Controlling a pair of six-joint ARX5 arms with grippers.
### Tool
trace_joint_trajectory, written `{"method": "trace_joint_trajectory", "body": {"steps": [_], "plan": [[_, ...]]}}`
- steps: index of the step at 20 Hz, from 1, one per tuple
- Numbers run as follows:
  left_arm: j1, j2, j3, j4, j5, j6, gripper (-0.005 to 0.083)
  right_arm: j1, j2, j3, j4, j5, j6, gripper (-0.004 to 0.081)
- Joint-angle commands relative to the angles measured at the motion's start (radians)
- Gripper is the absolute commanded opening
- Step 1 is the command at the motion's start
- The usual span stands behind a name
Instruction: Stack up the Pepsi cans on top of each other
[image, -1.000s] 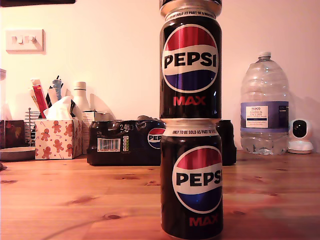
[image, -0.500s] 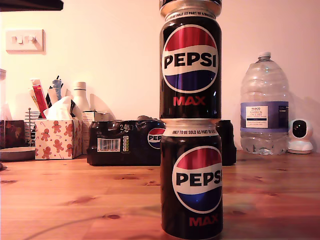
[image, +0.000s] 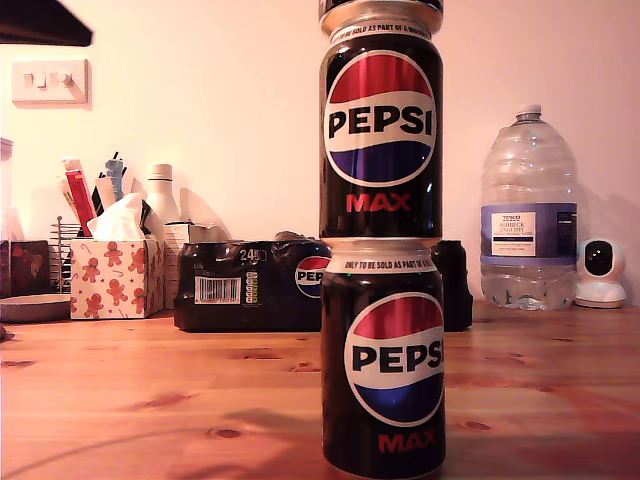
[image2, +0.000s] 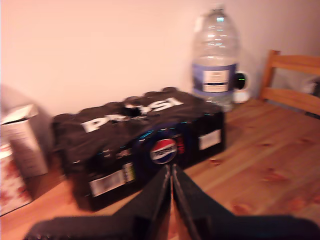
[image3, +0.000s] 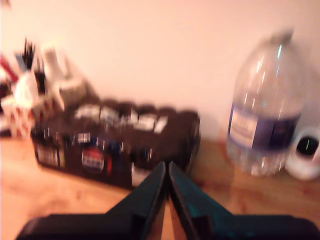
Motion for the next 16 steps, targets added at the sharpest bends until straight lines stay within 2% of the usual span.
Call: {"method": "trace_joint_trajectory", "body": {"steps": [1,8,12,16], "plan": [[0.014,0.002,-0.064,0.013,0.000,-0.022,-0.0019,-0.002,-0.032,-0.054,0.010,-0.003,0.007,-0.0010],[0.020,0.002,-0.178,0.120,-0.004,-0.076,-0.0019,-0.002,-0.181,-0.229,0.111,0.008,0.048,-0.0010],[0.020,-0.022,-0.241,0.187,-0.010,-0.070,-0.0019,-0.002,-0.254,-0.310,0.112,0.000,0.042,-0.0010],[0.020,-0.077,-0.280,0.185,-0.031,-0.068,-0.0019,-0.002,-0.333,-0.381,0.098,0.001,0.050,-0.0010]]}}
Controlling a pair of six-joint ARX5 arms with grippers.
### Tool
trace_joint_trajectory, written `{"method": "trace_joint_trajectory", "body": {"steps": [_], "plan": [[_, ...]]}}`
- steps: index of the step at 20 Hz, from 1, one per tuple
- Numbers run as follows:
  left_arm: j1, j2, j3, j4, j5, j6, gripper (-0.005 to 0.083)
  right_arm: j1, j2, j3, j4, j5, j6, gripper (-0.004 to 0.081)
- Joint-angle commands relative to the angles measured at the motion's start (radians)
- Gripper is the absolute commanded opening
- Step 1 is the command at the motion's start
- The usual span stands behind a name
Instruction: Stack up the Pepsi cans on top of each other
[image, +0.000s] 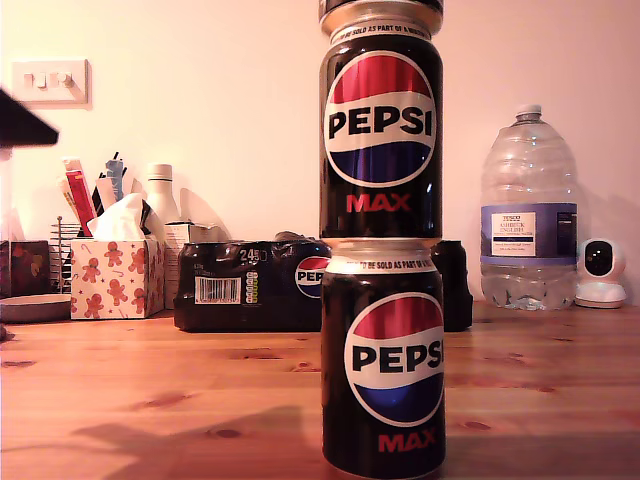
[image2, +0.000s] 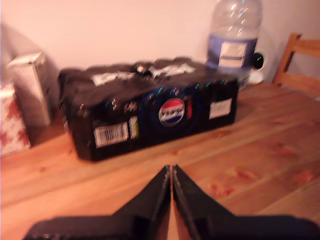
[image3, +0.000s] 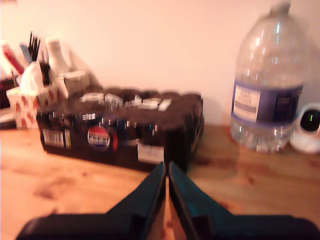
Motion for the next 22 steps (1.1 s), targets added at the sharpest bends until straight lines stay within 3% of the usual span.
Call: {"method": "trace_joint_trajectory", "body": {"steps": [1,5,9,12,22], "plan": [[0.000,-0.039,-0.026,0.008,-0.001,0.001,-0.0019,-0.001,-0.035,-0.034,-0.006,0.000,0.003,-0.0010],[0.000,-0.137,-0.031,-0.105,-0.001,0.001,-0.0019,0.000,-0.114,-0.048,-0.071,0.000,0.011,-0.0010],[0.000,-0.261,-0.031,-0.225,0.000,-0.032,-0.0019,0.000,-0.156,-0.048,-0.124,-0.072,0.127,-0.0010],[0.000,-0.331,-0.031,-0.327,-0.001,-0.035,-0.0019,0.000,-0.157,-0.048,-0.175,-0.071,0.127,-0.0010],[0.000,-0.343,-0.031,-0.578,-0.001,-0.033,-0.0019,0.000,-0.157,-0.048,-0.482,-0.071,0.127,-0.0010]]}}
